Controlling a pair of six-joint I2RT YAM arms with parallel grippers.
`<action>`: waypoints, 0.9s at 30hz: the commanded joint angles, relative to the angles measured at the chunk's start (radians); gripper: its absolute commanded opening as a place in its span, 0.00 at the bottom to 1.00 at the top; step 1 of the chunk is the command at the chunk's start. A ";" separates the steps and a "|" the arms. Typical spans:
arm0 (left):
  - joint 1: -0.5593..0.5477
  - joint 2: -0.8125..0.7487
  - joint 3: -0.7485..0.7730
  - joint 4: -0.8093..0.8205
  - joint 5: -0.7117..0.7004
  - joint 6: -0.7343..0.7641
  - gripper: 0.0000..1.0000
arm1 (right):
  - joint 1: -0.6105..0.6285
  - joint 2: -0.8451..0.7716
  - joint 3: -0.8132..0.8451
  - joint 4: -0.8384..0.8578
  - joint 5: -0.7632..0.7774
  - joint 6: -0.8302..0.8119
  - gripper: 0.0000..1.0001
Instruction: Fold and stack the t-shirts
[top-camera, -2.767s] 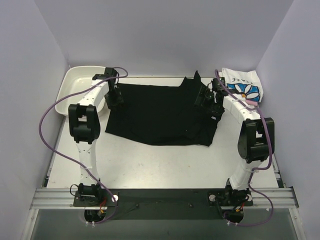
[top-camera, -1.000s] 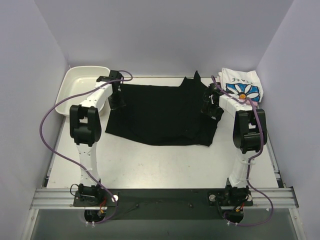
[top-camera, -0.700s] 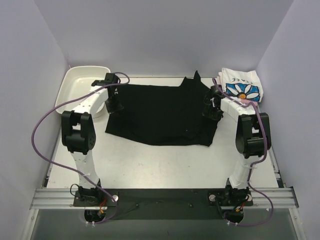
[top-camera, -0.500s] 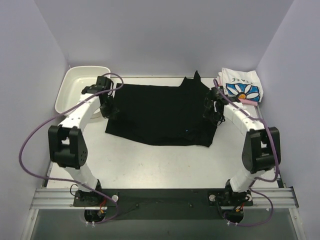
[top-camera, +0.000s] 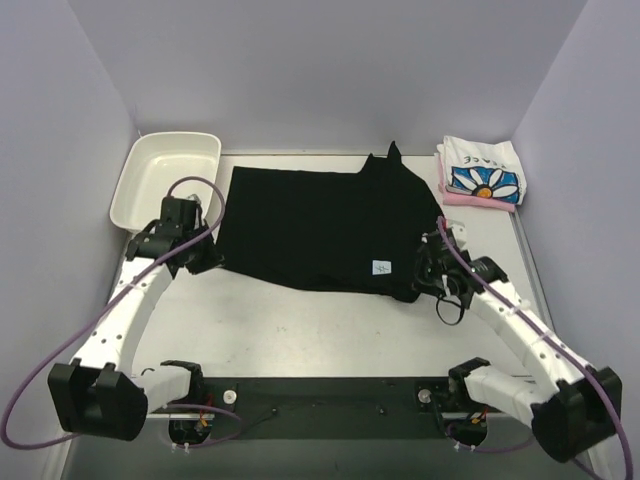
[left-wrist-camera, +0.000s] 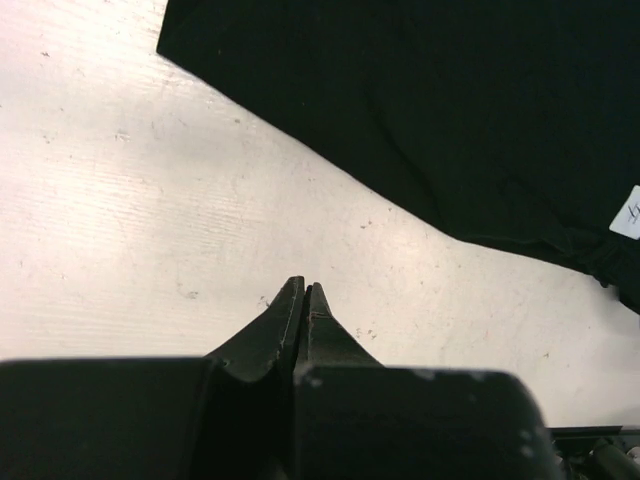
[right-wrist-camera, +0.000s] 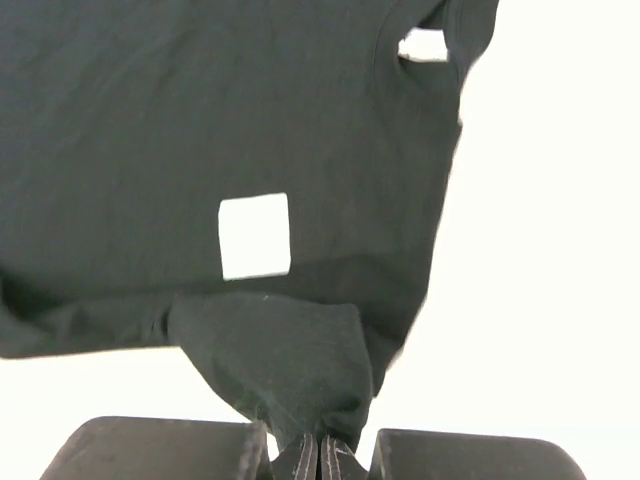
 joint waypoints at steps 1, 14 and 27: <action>-0.004 -0.138 -0.024 0.008 0.040 -0.028 0.00 | 0.096 -0.174 -0.066 -0.146 0.053 0.125 0.00; -0.009 -0.328 -0.057 -0.032 0.082 -0.054 0.00 | 0.458 -0.372 -0.264 -0.290 0.151 0.452 0.25; -0.010 -0.214 0.008 0.100 -0.010 -0.074 0.00 | 0.506 0.055 0.149 -0.064 0.390 0.201 1.00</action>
